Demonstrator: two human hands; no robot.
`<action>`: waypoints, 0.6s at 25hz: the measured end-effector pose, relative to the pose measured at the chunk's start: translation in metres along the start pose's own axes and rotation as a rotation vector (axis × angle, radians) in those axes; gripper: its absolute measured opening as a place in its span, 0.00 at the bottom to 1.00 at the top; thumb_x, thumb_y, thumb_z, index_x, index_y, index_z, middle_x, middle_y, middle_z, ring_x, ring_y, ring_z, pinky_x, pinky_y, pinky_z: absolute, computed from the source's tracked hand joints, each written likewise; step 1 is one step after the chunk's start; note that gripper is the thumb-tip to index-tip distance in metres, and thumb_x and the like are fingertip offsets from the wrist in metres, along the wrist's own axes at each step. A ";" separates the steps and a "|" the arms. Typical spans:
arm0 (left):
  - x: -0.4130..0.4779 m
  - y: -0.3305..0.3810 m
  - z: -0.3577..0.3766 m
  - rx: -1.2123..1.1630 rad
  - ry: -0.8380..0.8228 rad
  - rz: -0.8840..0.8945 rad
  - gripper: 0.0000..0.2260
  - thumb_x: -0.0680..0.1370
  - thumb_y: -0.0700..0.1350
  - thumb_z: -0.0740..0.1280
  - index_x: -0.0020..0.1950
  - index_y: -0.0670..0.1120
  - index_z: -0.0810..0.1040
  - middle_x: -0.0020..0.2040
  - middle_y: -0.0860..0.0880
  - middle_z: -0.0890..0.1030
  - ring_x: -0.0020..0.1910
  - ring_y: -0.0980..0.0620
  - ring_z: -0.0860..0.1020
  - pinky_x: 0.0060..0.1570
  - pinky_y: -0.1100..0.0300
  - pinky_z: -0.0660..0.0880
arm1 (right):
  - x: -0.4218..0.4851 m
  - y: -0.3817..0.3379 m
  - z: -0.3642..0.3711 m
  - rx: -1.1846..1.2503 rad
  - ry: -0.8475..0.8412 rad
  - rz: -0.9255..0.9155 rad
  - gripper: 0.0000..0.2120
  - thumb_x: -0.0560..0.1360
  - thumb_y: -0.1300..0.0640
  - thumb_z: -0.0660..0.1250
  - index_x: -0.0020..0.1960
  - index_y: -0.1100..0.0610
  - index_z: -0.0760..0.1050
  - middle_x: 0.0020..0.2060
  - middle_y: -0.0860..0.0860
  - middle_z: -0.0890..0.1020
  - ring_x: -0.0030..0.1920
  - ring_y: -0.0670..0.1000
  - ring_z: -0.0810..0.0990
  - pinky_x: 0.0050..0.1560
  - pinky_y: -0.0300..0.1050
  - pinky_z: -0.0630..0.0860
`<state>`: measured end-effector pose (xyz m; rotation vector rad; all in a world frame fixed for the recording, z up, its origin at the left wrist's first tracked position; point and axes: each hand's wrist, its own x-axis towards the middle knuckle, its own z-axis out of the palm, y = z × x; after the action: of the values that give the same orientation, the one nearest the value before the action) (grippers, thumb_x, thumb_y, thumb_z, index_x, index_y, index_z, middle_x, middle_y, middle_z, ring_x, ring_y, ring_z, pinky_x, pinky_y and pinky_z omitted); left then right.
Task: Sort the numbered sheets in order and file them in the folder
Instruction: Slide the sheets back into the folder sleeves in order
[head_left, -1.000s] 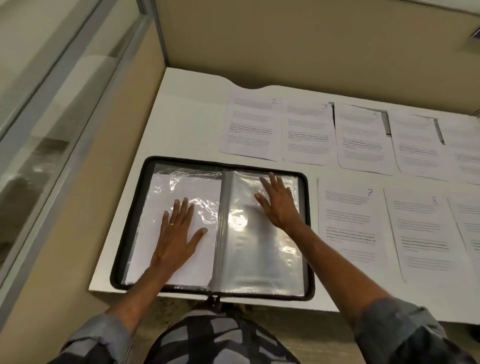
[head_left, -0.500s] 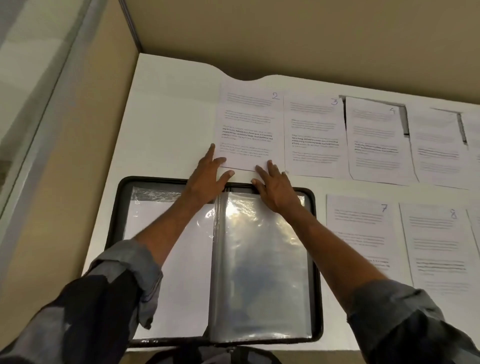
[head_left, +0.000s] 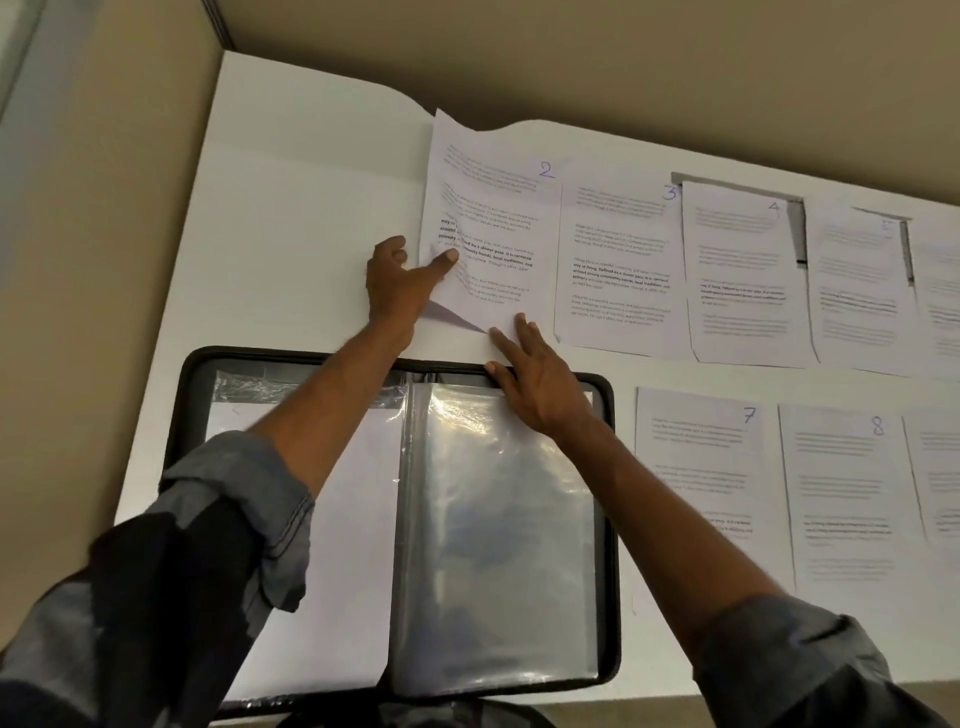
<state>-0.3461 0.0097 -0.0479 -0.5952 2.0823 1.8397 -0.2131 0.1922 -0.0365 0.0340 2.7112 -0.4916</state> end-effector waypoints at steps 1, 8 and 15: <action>0.001 0.001 -0.002 -0.053 -0.025 -0.035 0.36 0.69 0.53 0.82 0.72 0.46 0.71 0.67 0.47 0.76 0.60 0.52 0.78 0.54 0.56 0.80 | 0.001 0.001 -0.001 -0.002 -0.009 -0.007 0.27 0.86 0.44 0.54 0.82 0.52 0.58 0.82 0.57 0.51 0.82 0.58 0.51 0.79 0.51 0.54; -0.016 0.012 -0.023 0.110 -0.201 0.169 0.19 0.77 0.45 0.75 0.68 0.48 0.80 0.59 0.46 0.83 0.55 0.49 0.82 0.55 0.54 0.81 | -0.001 -0.005 -0.018 0.150 0.000 0.006 0.23 0.85 0.46 0.57 0.77 0.54 0.68 0.80 0.55 0.63 0.78 0.56 0.64 0.77 0.55 0.63; -0.063 0.030 -0.038 0.054 -0.371 0.369 0.07 0.81 0.44 0.68 0.56 0.54 0.82 0.59 0.51 0.83 0.59 0.51 0.80 0.58 0.61 0.75 | 0.014 0.006 -0.085 0.954 0.339 0.308 0.38 0.81 0.44 0.67 0.83 0.54 0.53 0.80 0.53 0.61 0.77 0.54 0.65 0.74 0.52 0.67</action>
<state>-0.3043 -0.0178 0.0131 0.1527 2.0702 1.8907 -0.2568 0.2265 0.0297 0.8267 2.4149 -1.7286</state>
